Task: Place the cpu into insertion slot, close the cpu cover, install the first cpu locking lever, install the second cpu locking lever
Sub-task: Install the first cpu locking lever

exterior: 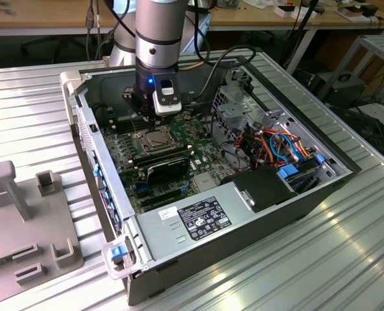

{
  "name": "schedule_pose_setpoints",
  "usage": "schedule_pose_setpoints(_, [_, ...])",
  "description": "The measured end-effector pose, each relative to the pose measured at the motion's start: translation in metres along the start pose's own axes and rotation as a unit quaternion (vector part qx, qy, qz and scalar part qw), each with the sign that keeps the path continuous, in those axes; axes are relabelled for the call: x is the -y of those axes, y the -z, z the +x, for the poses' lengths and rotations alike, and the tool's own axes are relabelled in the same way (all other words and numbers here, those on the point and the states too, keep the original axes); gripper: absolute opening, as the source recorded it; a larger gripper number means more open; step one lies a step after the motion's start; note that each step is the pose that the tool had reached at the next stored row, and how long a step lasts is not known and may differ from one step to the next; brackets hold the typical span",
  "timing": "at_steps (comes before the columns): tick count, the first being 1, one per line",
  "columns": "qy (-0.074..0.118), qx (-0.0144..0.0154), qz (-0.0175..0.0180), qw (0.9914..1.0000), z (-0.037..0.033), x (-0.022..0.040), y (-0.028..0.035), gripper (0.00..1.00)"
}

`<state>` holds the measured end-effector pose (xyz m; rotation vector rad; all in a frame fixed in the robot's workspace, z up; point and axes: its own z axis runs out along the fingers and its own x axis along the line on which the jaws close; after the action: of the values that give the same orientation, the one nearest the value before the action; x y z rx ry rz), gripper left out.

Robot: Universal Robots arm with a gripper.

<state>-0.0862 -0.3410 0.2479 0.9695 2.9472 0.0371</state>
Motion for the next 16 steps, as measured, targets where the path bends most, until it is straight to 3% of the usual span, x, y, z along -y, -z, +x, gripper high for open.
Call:
schedule_pose_setpoints(5, [0.051,-0.0019,-0.0017,0.99870,0.0003,0.0002,-0.0022,0.11])
schedule_pose_setpoints(11, [0.068,-0.0030,-0.0028,0.99767,0.0145,0.0106,-0.0025,0.11])
schedule_pose_setpoints(16, [0.085,-0.0054,-0.0023,0.99635,0.0169,0.0078,0.0011,0.11])
